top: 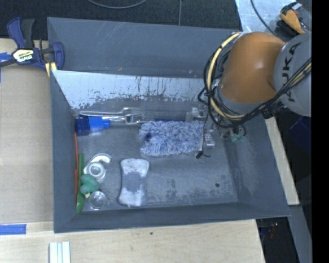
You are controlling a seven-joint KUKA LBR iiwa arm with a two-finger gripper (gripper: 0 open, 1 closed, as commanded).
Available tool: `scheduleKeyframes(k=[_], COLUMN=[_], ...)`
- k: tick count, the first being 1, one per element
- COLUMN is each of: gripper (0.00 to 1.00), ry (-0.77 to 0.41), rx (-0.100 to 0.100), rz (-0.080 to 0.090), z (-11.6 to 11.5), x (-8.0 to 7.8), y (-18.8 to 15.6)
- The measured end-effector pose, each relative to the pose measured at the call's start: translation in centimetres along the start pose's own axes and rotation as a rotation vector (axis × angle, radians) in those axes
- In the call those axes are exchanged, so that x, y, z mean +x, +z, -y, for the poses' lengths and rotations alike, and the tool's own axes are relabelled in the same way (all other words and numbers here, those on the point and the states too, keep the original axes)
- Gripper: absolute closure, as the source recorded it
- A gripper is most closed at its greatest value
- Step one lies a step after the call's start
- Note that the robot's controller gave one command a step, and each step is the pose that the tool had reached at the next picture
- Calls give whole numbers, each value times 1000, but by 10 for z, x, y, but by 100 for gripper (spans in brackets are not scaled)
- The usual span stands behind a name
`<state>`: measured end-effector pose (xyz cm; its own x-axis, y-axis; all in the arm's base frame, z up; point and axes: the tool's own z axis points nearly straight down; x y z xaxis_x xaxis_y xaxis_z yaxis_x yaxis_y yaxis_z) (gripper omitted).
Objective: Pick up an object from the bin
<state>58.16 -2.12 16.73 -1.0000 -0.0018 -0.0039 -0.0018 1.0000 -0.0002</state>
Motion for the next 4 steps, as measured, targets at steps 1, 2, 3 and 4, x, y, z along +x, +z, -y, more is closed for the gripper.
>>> scheduleKeyframes(k=[1,2,3,4], gripper=[0,0,0,0], ry=[0,124,62,130], rx=[0,0,0,-1], rz=[0,3,4,0], z=[0,-11,-9,-12], x=[0,-16,7,-2], y=[0,53,45,72])
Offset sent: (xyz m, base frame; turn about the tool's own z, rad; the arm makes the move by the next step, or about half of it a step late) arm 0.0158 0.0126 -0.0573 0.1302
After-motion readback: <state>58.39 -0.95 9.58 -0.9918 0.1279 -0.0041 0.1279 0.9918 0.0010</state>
